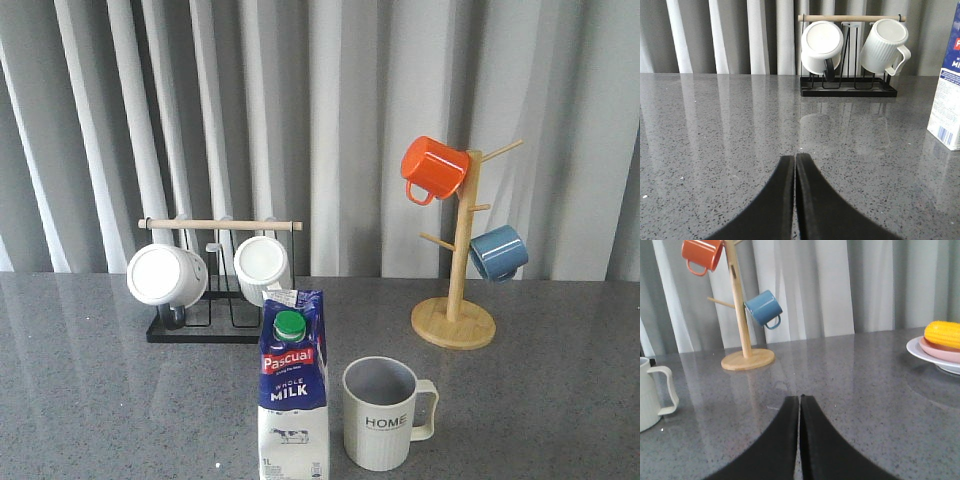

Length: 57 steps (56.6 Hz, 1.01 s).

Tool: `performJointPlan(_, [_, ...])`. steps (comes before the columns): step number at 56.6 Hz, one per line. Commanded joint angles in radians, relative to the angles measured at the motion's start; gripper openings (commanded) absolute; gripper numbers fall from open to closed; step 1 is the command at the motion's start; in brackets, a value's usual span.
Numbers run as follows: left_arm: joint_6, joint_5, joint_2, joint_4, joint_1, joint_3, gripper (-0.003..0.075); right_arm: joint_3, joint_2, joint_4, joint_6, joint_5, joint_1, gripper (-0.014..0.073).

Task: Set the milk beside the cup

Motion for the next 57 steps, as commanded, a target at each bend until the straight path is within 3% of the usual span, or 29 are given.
performJointPlan(1, [-0.006, -0.072, -0.011, -0.009, 0.0, -0.016, -0.0006, 0.011, -0.013, 0.0, -0.013, -0.023, 0.0, -0.0003])
performJointPlan(17, [-0.006, -0.072, -0.011, -0.009, 0.0, -0.016, -0.0006, 0.011, -0.013, 0.0, -0.076, -0.025, 0.14, -0.0003])
performJointPlan(57, [-0.006, -0.072, -0.011, -0.009, 0.0, -0.016, -0.0006, 0.011, -0.013, 0.006, -0.101, -0.047, 0.137, -0.0003])
